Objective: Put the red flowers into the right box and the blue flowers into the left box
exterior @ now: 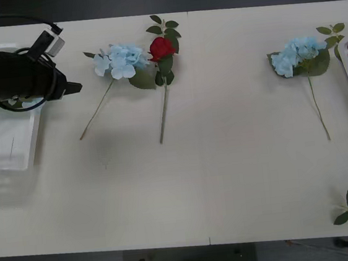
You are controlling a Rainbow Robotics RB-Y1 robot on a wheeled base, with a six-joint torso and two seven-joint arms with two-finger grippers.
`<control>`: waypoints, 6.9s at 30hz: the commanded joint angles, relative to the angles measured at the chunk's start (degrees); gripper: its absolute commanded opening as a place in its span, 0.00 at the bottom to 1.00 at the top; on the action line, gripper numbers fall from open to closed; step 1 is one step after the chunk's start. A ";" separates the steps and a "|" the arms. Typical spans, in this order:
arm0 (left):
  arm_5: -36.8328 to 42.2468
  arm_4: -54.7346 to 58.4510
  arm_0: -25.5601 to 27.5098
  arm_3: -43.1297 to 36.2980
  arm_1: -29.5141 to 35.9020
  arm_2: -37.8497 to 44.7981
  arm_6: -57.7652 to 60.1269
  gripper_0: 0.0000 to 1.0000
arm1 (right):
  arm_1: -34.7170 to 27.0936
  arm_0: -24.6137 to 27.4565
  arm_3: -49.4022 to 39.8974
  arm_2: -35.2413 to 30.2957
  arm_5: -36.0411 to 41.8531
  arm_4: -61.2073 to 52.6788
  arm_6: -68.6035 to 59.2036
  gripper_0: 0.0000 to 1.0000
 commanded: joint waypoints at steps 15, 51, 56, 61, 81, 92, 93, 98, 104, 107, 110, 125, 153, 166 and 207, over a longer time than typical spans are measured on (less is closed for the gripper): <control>-0.24 -4.78 -2.05 -1.29 -1.15 -2.58 28.66 0.91 | 5.02 1.22 -0.22 4.54 -18.21 9.42 -3.27 0.00; -19.22 -24.47 -14.18 24.46 -13.19 -19.89 37.89 0.85 | 6.87 1.13 -29.58 6.82 -16.80 -2.35 -3.80 0.69; -19.75 -26.23 -15.14 26.92 -14.42 -19.89 37.98 0.85 | 11.79 0.87 -28.44 12.27 -21.46 3.53 -3.36 0.69; -19.75 -27.81 -15.23 27.01 -14.68 -19.89 38.15 0.84 | 16.45 0.78 -27.38 13.42 -21.90 10.21 -2.83 0.69; -25.11 -31.50 -18.04 35.71 -18.20 -21.21 38.68 0.84 | 24.36 -2.91 -19.82 20.54 -36.76 19.35 -4.50 0.69; -25.37 -31.68 -18.04 35.71 -18.20 -22.26 39.03 0.00 | 28.75 -6.52 -11.47 20.54 -39.57 19.88 -5.20 0.69; -25.37 -31.76 -18.04 35.71 -18.20 -22.26 38.94 0.00 | 29.10 -6.78 -10.95 20.45 -40.01 19.88 -5.29 0.69; -25.64 -31.76 -18.04 35.71 -18.20 -22.26 38.86 0.00 | 30.33 -8.71 -8.31 20.54 -41.41 19.62 -5.91 0.69; -25.73 -31.85 -18.04 35.71 -18.20 -22.35 38.94 0.00 | 31.04 -8.98 -5.41 20.54 -43.52 19.35 -6.52 0.69; -25.64 -31.85 -17.96 35.71 -18.20 -22.26 38.86 0.00 | 31.39 -8.98 -4.97 20.54 -44.14 19.35 -6.52 0.69; -25.20 -31.24 -17.96 35.62 -18.11 -22.44 38.68 0.00 | 31.39 -8.89 -4.88 20.54 -44.14 19.44 -6.79 0.69; 4.24 -11.28 -17.87 7.32 -1.76 -21.65 37.36 0.00 | 32.79 -8.89 -3.30 20.54 -44.05 20.23 -7.40 0.00; 28.15 29.67 -0.91 -9.91 3.95 19.31 8.97 0.00 | 26.47 -14.95 -25.98 11.83 -15.31 10.92 -10.48 0.00; 17.60 43.12 7.09 -7.89 6.68 25.64 -1.84 0.00 | 24.80 -20.23 -48.30 -10.75 19.14 -6.57 -11.27 0.00; -2.08 5.41 7.36 21.91 17.40 22.83 -2.63 0.00 | 18.56 -11.88 -42.15 21.50 -46.07 -67.74 53.07 0.00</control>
